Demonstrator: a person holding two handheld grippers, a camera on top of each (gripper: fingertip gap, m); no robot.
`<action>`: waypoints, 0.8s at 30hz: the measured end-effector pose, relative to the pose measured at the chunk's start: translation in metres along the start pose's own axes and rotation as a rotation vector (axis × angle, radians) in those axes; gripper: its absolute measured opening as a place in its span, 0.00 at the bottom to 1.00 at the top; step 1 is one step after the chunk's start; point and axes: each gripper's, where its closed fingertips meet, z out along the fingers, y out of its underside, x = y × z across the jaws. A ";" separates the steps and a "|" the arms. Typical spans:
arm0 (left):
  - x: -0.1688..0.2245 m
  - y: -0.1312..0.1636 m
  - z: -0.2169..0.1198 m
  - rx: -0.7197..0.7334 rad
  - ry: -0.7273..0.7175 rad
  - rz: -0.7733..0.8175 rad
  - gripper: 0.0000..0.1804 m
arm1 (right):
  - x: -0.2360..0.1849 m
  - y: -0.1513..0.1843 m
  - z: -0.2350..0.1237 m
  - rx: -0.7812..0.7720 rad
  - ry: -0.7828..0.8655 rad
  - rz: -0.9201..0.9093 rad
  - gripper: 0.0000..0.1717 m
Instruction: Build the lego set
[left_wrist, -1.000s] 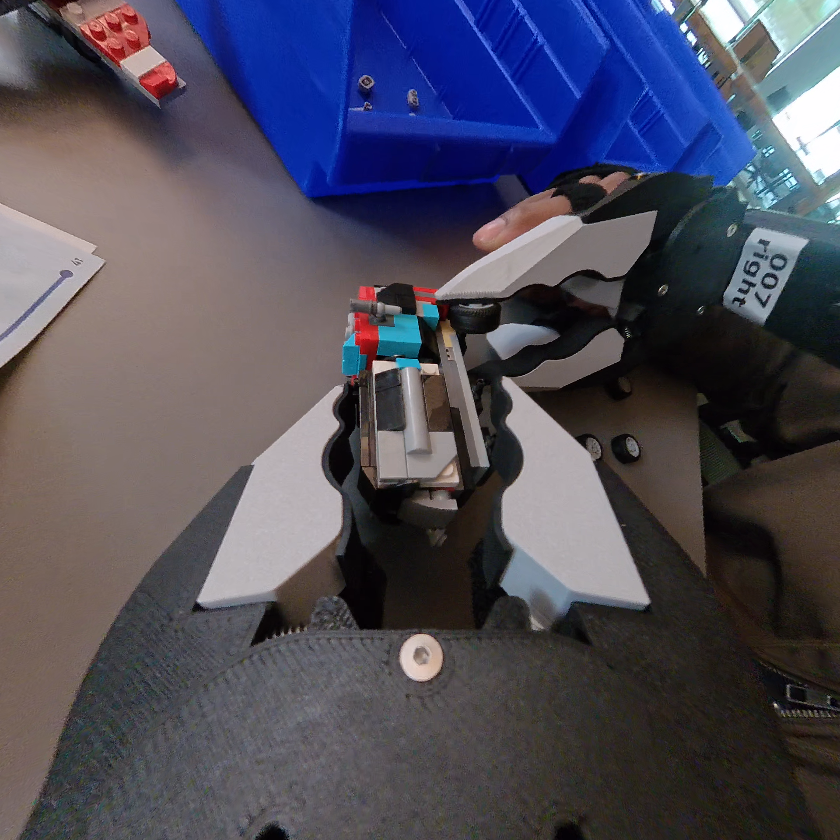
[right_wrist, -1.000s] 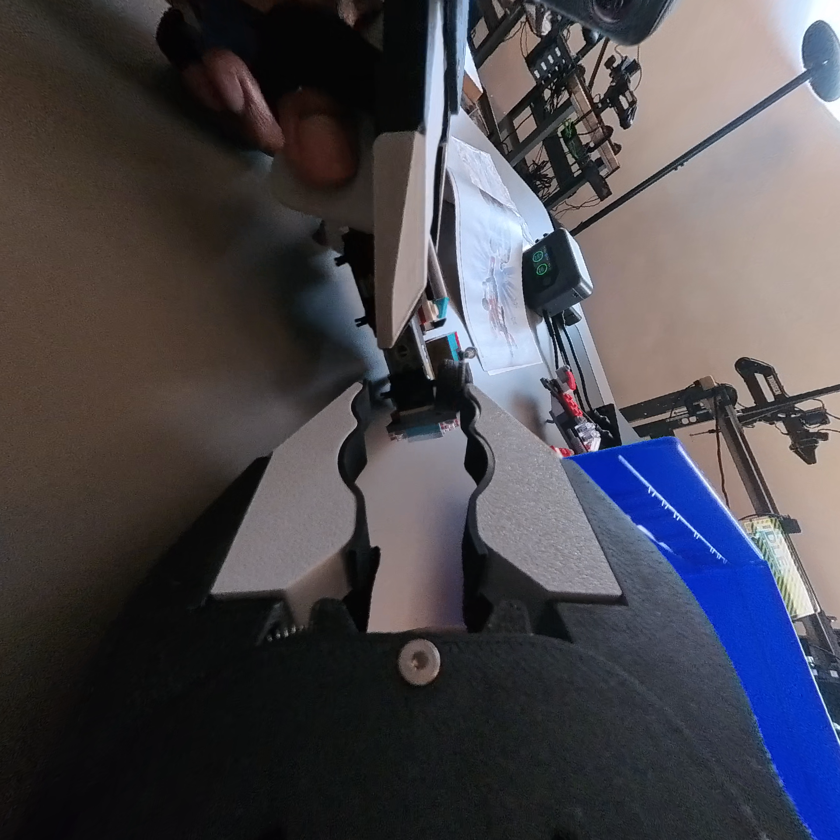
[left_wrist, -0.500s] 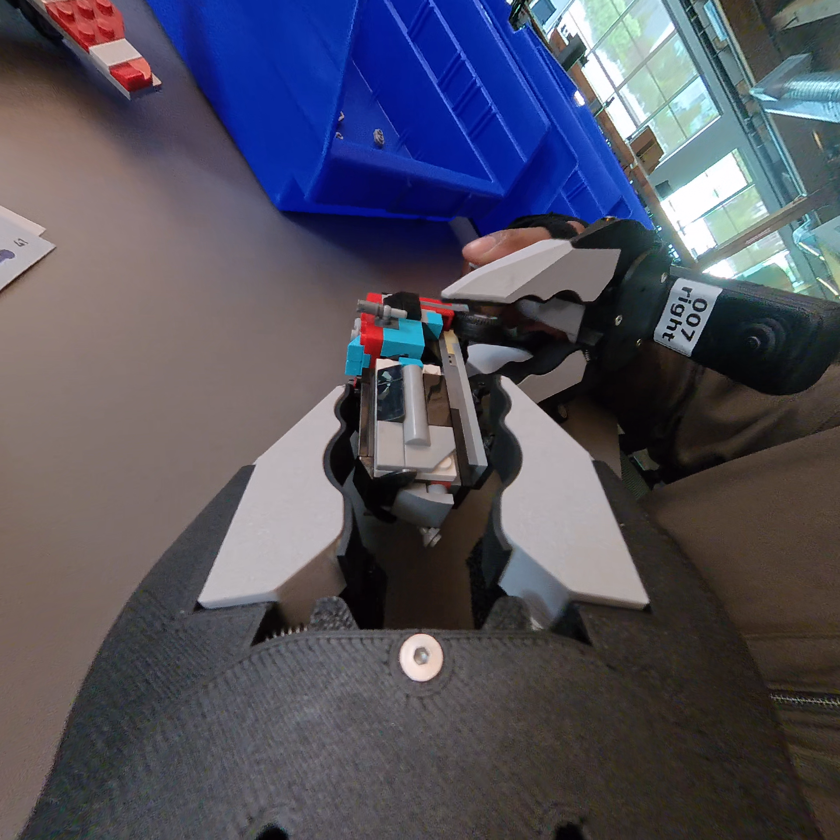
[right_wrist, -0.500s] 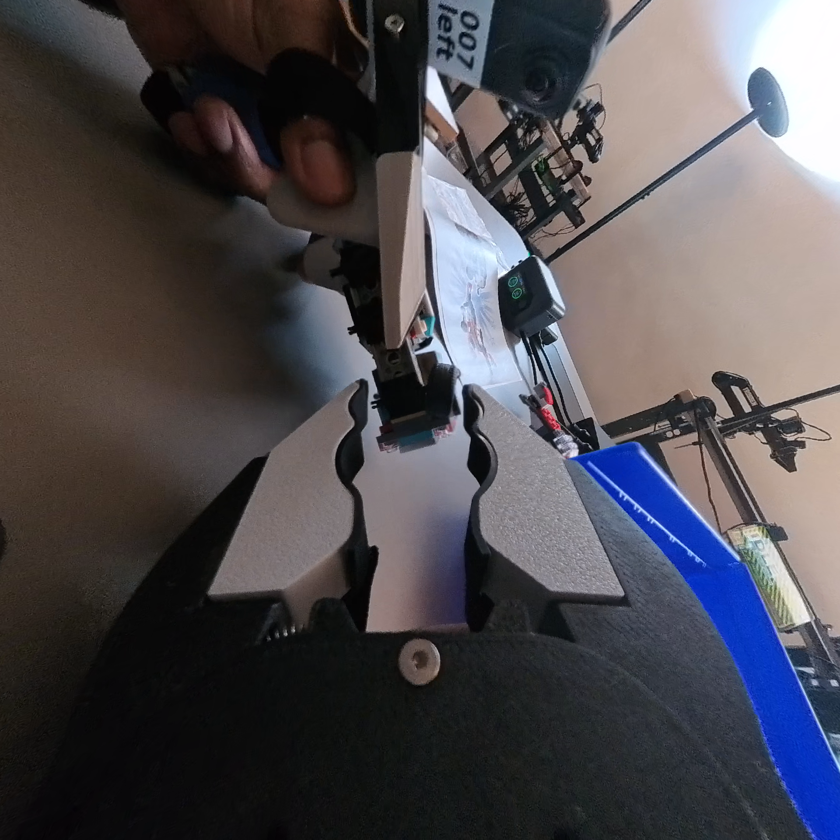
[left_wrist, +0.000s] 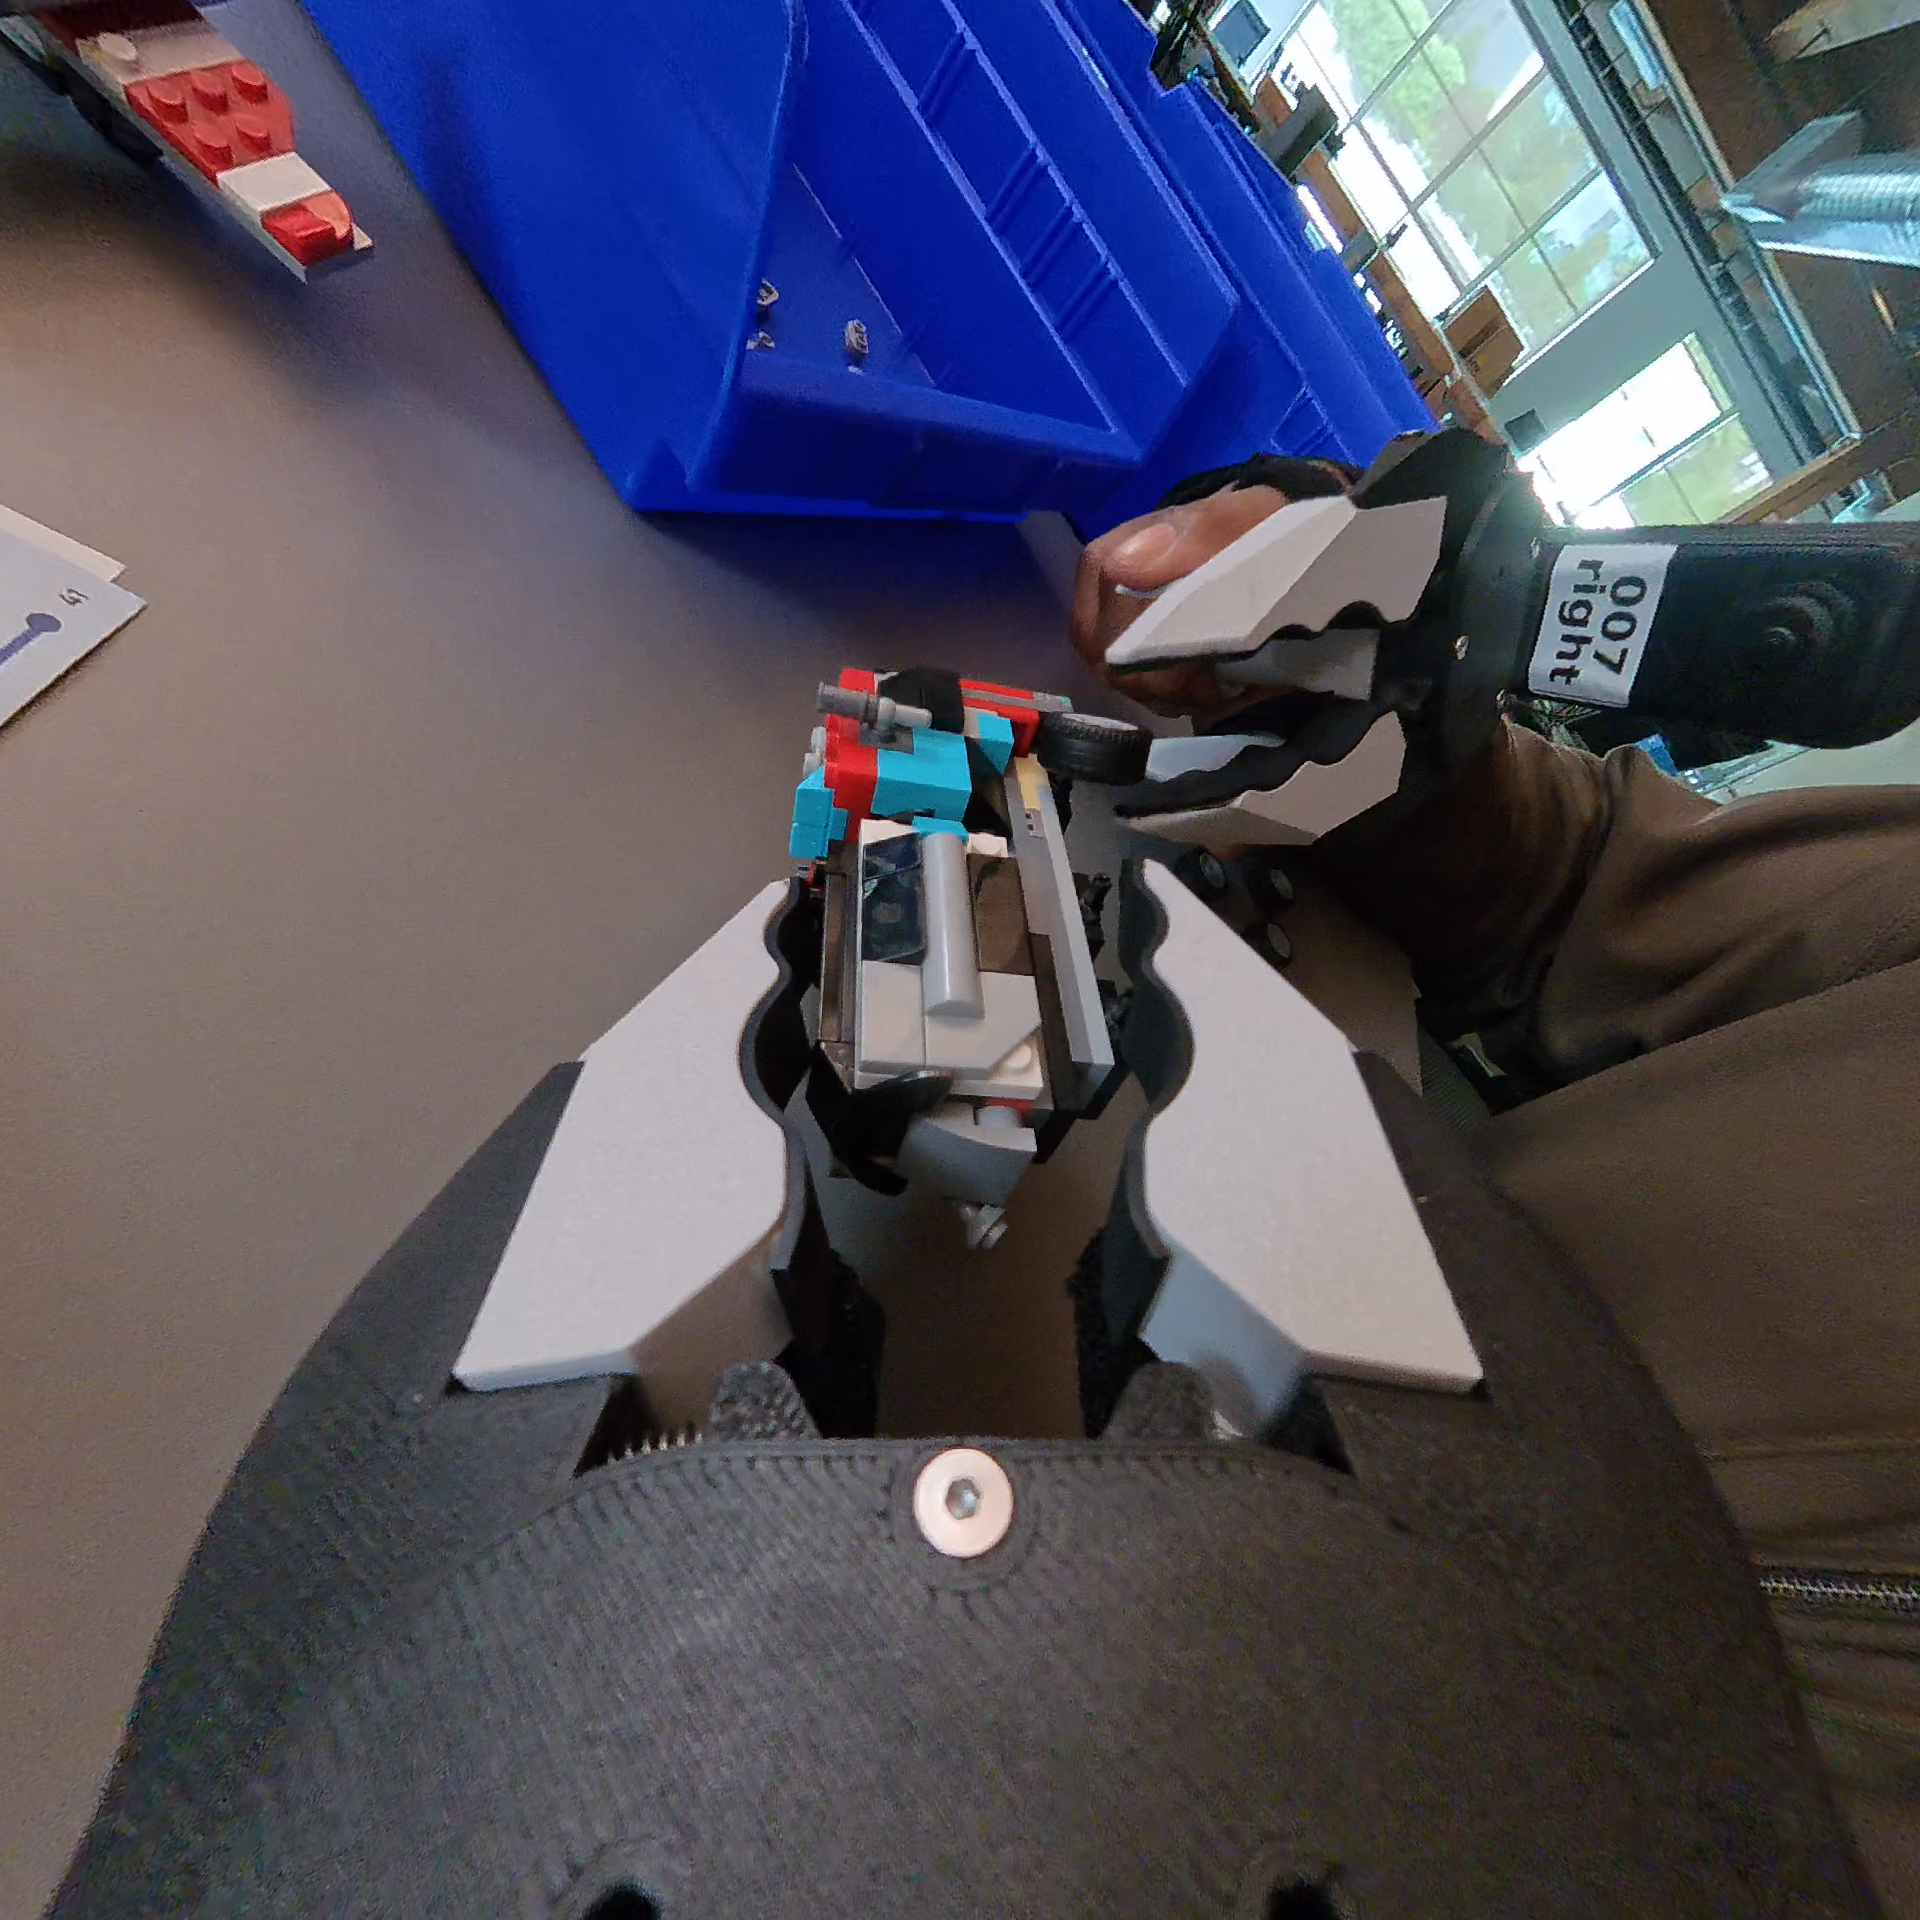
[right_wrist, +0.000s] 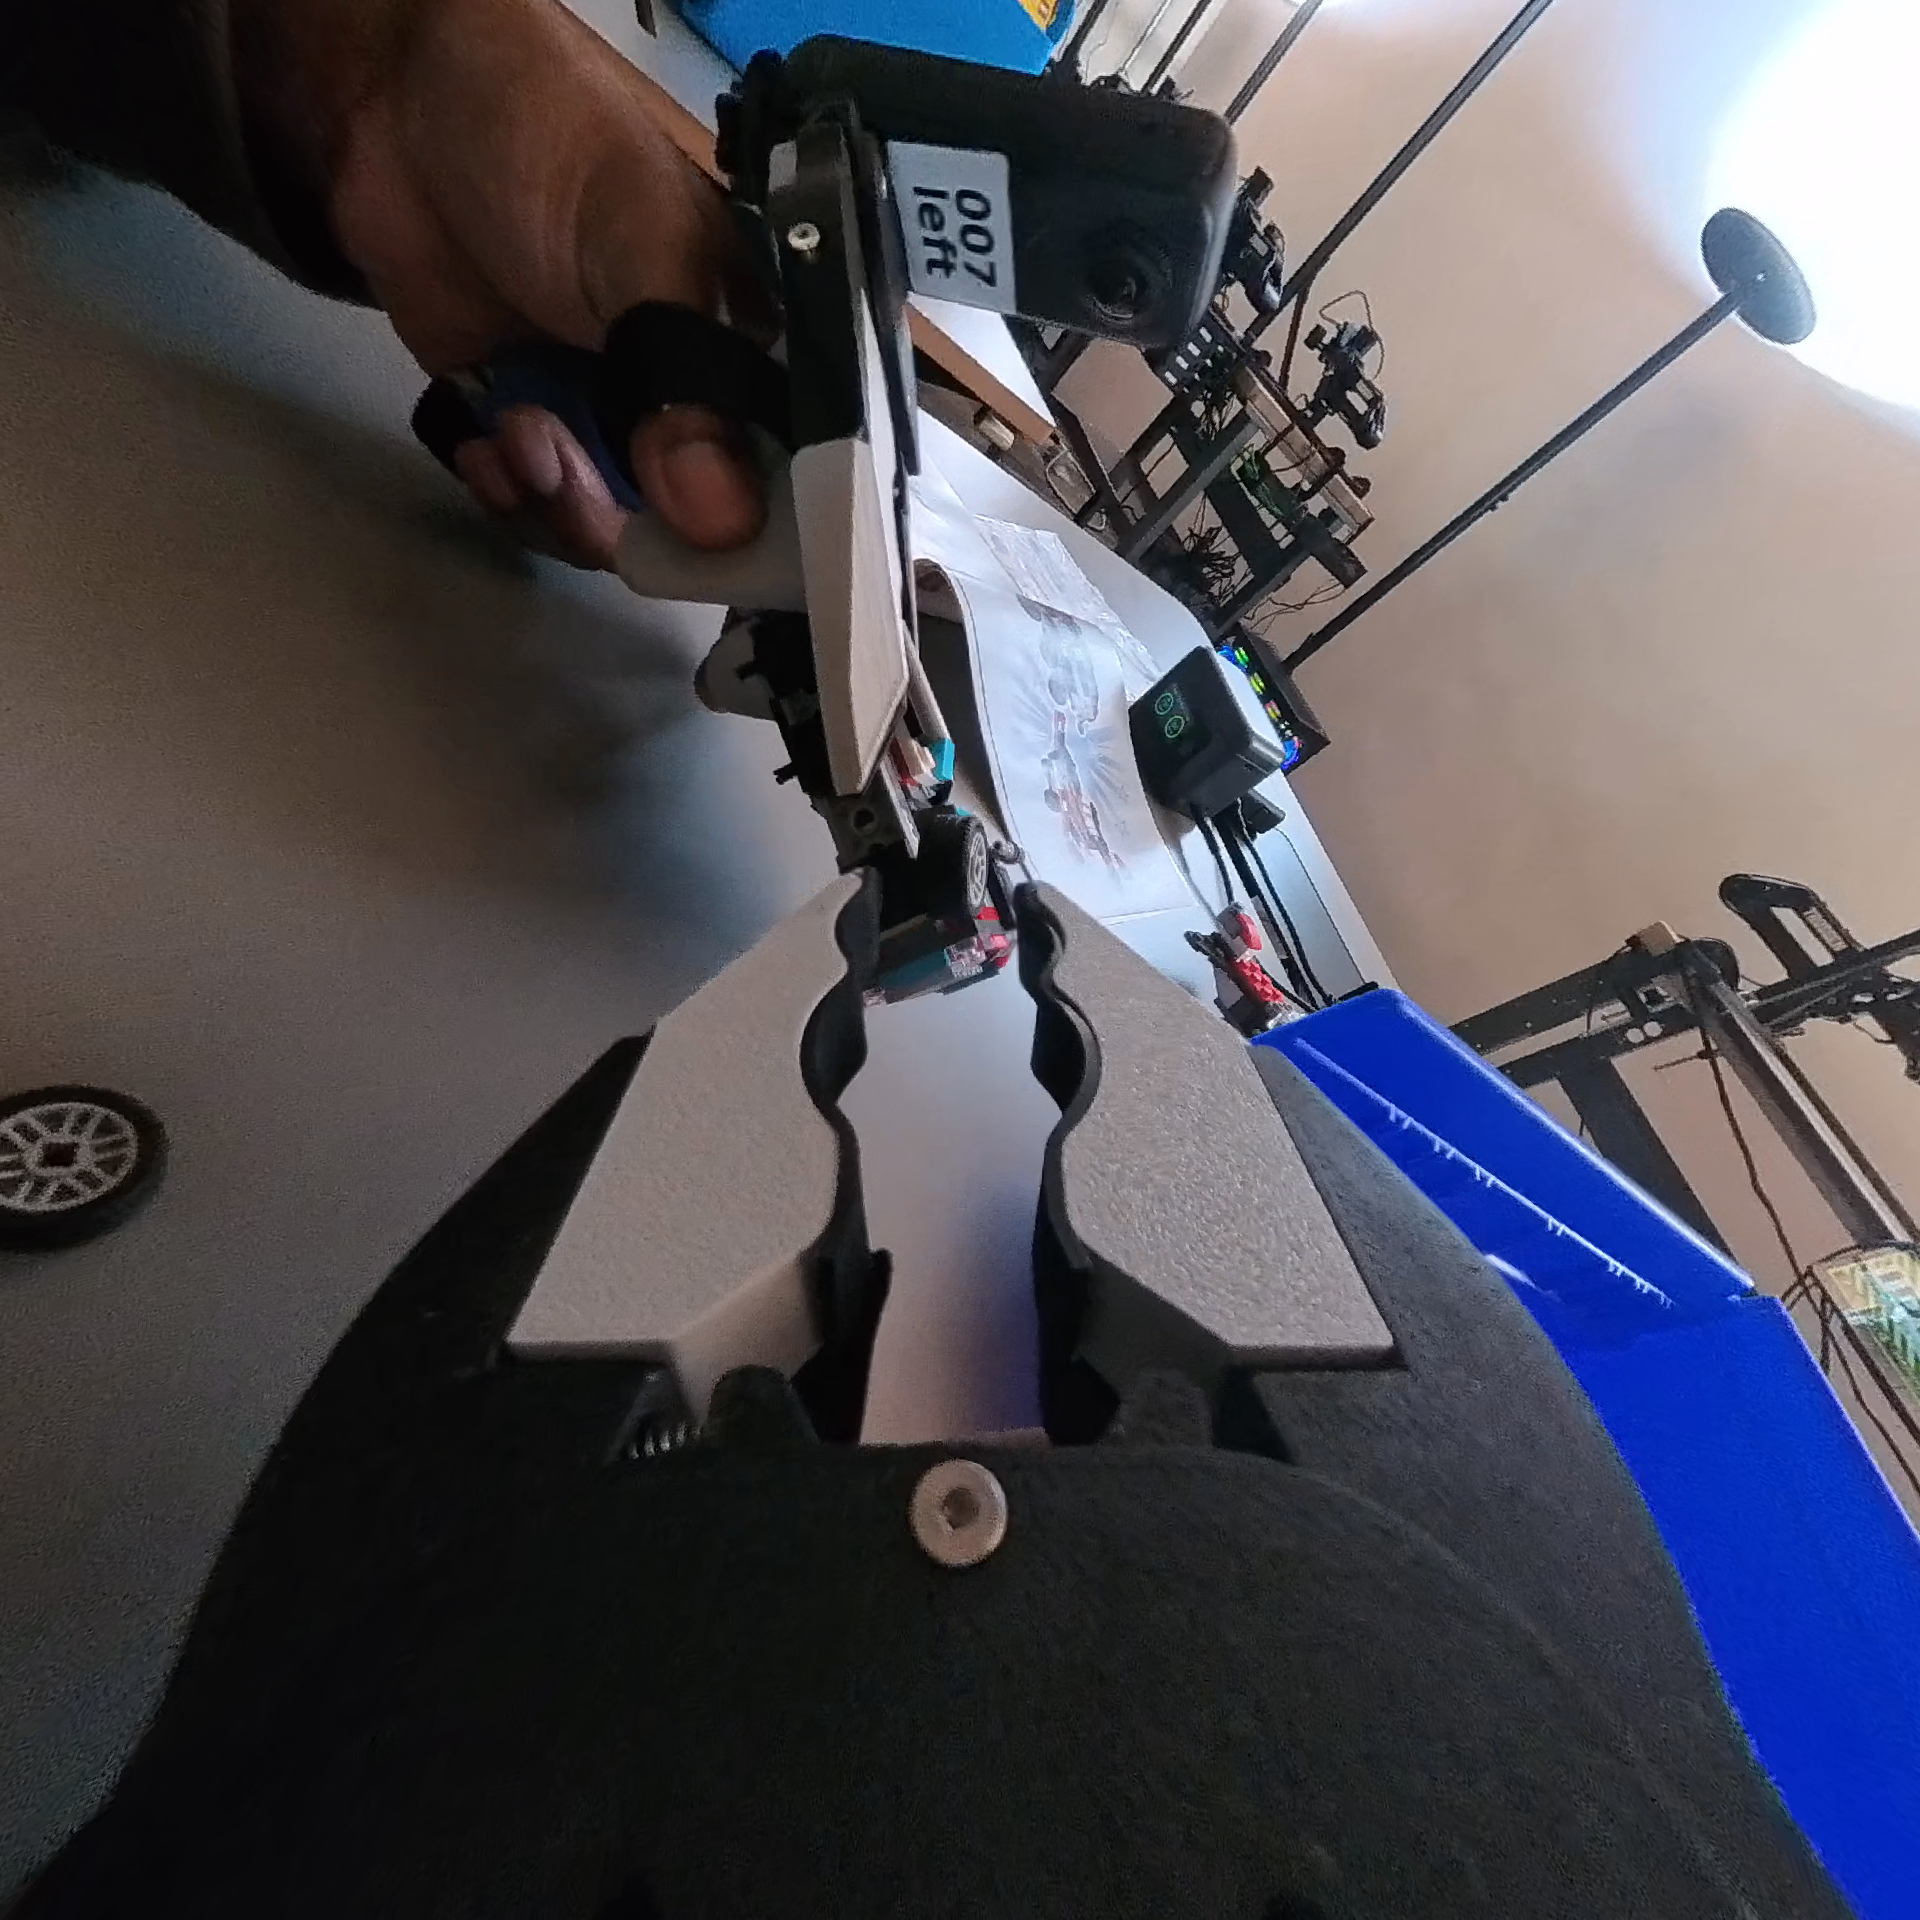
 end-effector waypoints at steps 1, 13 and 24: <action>0.000 0.000 0.000 -0.004 -0.003 0.004 0.34 | -0.001 0.000 0.000 0.001 -0.001 -0.008 0.15; 0.000 0.003 0.000 -0.035 -0.050 0.075 0.34 | -0.004 0.000 0.002 -0.022 0.002 -0.079 0.06; 0.000 0.004 -0.001 -0.045 -0.069 0.078 0.34 | -0.003 0.001 0.004 -0.006 -0.010 0.059 0.06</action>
